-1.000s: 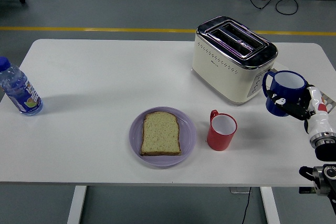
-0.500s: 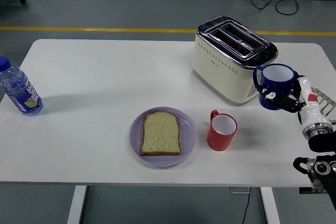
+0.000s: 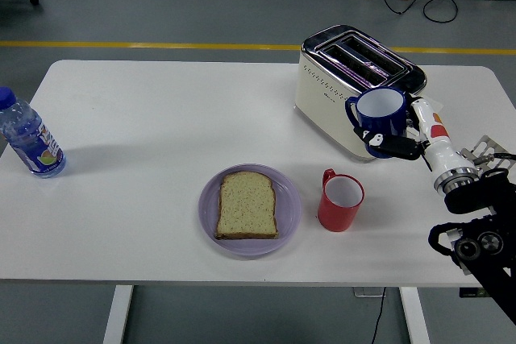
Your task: Pick up the cup,pour liquid into bread,place the cup on the desk
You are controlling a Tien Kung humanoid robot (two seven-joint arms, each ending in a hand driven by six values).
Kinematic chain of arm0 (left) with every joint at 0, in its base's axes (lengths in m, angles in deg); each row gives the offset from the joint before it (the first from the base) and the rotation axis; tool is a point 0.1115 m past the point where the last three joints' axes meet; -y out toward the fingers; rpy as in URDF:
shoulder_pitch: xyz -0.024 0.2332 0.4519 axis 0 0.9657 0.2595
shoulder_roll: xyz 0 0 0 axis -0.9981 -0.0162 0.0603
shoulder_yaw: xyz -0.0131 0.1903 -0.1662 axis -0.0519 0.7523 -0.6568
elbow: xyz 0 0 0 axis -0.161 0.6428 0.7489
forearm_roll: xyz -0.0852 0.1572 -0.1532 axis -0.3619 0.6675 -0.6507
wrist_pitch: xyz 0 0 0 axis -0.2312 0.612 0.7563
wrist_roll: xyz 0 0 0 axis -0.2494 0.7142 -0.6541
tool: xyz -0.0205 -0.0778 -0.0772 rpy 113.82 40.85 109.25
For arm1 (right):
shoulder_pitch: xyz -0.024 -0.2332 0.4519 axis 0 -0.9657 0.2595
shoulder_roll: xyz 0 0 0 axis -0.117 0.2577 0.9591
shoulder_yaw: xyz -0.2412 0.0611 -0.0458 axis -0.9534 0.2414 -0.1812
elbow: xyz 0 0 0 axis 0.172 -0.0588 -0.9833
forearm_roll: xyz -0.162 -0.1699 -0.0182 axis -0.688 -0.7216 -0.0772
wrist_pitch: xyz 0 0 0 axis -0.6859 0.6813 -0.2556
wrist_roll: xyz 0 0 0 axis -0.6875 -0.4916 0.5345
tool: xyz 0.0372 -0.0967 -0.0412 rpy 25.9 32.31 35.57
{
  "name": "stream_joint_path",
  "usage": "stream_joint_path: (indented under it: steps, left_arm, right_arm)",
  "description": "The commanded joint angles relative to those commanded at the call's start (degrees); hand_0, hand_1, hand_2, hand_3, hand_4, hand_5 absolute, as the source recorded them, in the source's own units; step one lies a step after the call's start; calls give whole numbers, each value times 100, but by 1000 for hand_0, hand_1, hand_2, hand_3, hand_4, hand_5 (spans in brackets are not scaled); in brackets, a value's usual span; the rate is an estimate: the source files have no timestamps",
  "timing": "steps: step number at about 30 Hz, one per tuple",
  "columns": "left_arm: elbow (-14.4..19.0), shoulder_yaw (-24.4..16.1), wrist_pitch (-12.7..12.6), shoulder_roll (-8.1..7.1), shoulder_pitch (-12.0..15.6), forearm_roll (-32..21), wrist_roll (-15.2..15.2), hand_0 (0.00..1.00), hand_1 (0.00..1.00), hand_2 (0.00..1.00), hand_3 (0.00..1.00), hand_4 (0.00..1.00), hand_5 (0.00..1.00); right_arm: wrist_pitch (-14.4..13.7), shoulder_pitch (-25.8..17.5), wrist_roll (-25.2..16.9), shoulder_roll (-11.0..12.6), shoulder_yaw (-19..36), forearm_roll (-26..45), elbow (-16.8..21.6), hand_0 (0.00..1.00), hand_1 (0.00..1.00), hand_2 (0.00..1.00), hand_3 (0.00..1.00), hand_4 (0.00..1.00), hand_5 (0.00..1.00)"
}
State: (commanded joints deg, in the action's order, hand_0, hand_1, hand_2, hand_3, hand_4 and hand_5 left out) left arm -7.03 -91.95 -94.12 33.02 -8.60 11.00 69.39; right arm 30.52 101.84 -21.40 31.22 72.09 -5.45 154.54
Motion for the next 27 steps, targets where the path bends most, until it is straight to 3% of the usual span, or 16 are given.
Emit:
stream_joint_path:
  steps: [10, 18, 27]
  left_arm:
    - [3, 22, -2, 8, 12, -26, 0, 633, 641, 651, 504, 240, 861]
    - [7, -1, -4, 12, -7, -40, -1, 634, 641, 651, 504, 241, 863]
    - [9, -42, -5, -1, -29, -56, -1, 633, 641, 651, 503, 240, 861]
  right_arm:
    - [242, 762, 287, 115, -785, -933, -133, 438, 433, 559, 581, 639, 2]
    - [445, 1417, 464, 68, -1419, -1588, -345, 437, 432, 558, 580, 637, 2]
    - [679, 1955, 586, 124, -2113, -2004, -517, 437, 431, 553, 580, 643, 38]
